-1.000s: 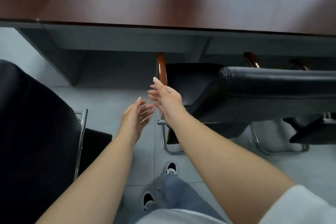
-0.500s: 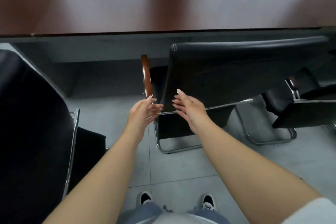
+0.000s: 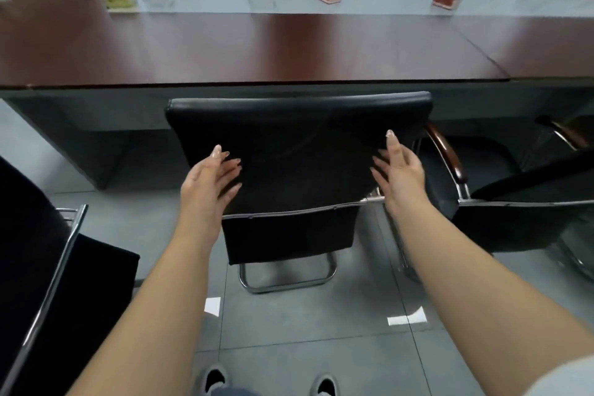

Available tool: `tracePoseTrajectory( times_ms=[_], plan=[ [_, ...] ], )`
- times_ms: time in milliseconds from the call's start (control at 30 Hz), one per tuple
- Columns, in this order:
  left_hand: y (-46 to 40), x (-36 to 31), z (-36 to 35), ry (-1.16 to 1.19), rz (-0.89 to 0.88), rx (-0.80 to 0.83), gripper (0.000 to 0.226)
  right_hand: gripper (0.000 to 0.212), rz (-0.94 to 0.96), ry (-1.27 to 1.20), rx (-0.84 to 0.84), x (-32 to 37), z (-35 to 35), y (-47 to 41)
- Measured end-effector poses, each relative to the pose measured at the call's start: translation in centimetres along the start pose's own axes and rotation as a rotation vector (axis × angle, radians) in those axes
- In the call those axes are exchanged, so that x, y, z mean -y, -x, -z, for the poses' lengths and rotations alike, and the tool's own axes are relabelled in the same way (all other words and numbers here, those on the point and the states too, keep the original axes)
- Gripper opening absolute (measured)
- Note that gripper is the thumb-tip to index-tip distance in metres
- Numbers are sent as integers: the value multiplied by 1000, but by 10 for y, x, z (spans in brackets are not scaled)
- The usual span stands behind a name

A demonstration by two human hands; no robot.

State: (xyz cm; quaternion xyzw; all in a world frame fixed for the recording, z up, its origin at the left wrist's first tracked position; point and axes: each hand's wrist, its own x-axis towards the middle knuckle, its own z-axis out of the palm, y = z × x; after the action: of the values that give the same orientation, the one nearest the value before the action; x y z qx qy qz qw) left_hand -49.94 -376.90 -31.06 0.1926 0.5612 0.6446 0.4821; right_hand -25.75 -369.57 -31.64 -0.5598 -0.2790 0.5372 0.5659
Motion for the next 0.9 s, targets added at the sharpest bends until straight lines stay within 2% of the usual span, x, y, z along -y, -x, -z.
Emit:
tracePoseTrajectory(
  times_ms=[167,233,300,367,500,600,733,833,900],
  plan=[
    [11,-1,-11,-94,-57,-36,15,46,104,122,-20,21,19,-28],
    [12,-5,-14,-159,-90,-37,22,57,148,154,-37,21,20,-37],
    [11,-13,-16,-223,-150,-33,32,76,172,235,-26,19,21,-41],
    [9,-24,-20,-273,-269,-31,31,94,171,292,37,19,20,-47],
    [10,-44,-42,-417,-424,114,20,97,148,211,137,29,14,-61],
    [7,-57,-62,-645,-544,257,20,94,118,202,177,41,12,-66],
    [-17,-77,-78,-1085,-592,328,43,120,106,221,208,48,13,-69],
    [-35,-77,-77,-1384,-550,344,54,117,114,255,244,49,16,-71],
    [-41,-73,-74,-1449,-572,328,58,109,116,299,259,51,17,-72]
  ],
)
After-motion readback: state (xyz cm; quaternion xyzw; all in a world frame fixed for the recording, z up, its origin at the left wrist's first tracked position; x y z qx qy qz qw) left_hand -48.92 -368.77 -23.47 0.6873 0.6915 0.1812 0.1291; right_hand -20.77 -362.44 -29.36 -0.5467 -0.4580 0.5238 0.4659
